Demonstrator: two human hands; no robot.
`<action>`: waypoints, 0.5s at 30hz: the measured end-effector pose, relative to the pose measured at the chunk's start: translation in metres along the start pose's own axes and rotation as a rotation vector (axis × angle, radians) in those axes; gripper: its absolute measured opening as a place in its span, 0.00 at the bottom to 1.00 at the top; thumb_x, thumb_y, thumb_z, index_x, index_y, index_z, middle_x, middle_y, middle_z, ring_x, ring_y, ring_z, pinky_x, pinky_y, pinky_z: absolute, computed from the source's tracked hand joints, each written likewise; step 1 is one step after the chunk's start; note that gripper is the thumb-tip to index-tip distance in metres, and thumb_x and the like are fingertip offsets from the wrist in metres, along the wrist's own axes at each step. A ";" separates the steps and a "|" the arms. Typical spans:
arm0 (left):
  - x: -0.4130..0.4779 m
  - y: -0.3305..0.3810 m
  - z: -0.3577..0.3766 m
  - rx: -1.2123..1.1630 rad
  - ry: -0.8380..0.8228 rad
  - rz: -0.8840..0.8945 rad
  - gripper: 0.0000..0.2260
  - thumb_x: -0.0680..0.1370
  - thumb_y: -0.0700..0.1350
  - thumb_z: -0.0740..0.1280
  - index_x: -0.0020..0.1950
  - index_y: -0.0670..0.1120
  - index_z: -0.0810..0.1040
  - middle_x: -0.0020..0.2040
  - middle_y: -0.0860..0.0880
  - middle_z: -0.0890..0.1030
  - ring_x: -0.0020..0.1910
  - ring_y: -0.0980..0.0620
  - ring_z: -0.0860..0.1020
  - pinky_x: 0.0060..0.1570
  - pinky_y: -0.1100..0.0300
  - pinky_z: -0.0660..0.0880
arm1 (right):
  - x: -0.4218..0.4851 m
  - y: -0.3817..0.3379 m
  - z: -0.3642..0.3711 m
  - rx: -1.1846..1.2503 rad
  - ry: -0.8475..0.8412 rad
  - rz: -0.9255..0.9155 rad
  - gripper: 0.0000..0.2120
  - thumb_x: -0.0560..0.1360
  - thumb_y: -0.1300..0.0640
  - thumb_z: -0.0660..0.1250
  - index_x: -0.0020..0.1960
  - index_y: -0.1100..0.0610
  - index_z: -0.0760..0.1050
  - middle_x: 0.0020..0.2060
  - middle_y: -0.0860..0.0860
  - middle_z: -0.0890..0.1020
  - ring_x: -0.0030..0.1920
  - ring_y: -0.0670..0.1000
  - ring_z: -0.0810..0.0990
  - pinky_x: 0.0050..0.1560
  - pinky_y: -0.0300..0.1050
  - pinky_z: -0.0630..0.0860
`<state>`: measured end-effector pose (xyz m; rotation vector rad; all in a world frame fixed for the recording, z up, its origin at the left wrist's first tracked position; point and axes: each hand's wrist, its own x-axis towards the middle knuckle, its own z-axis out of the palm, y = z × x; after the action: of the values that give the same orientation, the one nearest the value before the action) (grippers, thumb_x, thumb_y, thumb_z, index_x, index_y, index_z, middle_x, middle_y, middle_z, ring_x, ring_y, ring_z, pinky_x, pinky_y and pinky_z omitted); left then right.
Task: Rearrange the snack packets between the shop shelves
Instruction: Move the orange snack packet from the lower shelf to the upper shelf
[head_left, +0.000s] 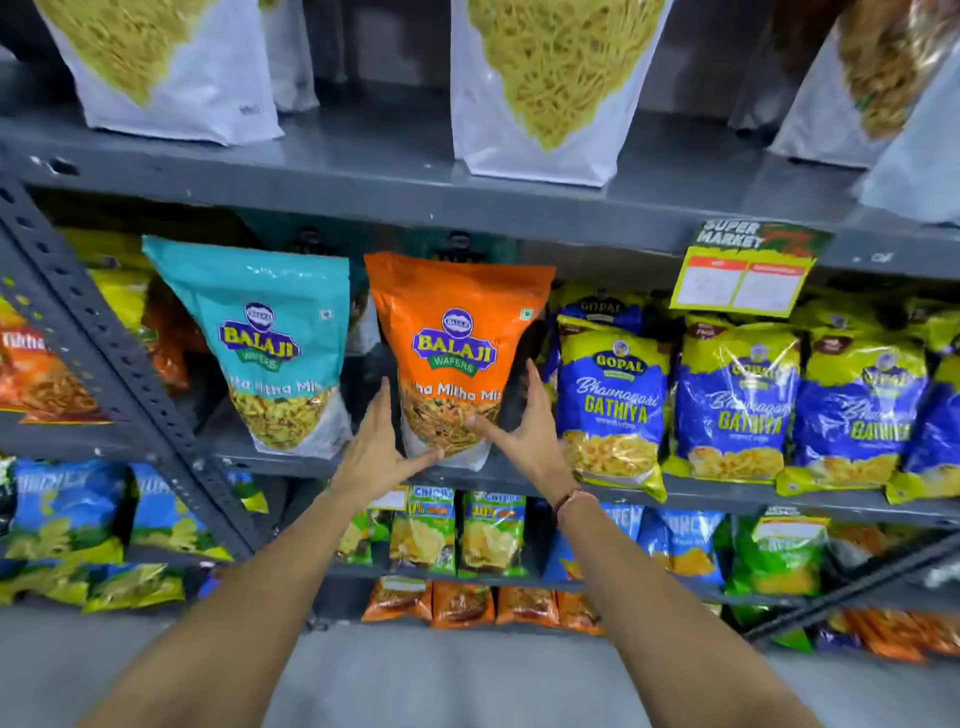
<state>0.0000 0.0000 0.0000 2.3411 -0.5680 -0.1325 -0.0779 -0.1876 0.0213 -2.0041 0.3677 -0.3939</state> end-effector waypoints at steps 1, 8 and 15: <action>0.005 0.000 0.001 -0.047 -0.044 -0.031 0.57 0.63 0.59 0.75 0.76 0.46 0.39 0.78 0.43 0.51 0.76 0.44 0.54 0.70 0.45 0.59 | 0.005 0.001 0.001 0.019 -0.065 0.010 0.52 0.65 0.42 0.76 0.76 0.49 0.45 0.76 0.50 0.58 0.75 0.49 0.57 0.73 0.56 0.60; 0.029 0.003 0.001 -0.139 -0.160 -0.046 0.50 0.61 0.50 0.79 0.74 0.45 0.53 0.73 0.42 0.66 0.70 0.42 0.66 0.66 0.50 0.64 | 0.022 -0.002 0.000 -0.035 -0.310 0.041 0.43 0.66 0.60 0.77 0.73 0.57 0.56 0.67 0.55 0.73 0.65 0.50 0.70 0.67 0.49 0.66; 0.009 0.008 -0.005 -0.126 -0.146 -0.007 0.45 0.61 0.48 0.80 0.71 0.43 0.58 0.69 0.41 0.72 0.67 0.42 0.70 0.63 0.49 0.67 | 0.010 0.004 -0.006 -0.065 -0.271 0.008 0.41 0.63 0.59 0.79 0.70 0.56 0.62 0.63 0.54 0.77 0.60 0.47 0.75 0.65 0.53 0.72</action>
<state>0.0063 -0.0055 0.0099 2.2228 -0.6046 -0.3355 -0.0716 -0.1985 0.0214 -2.0856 0.2209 -0.1031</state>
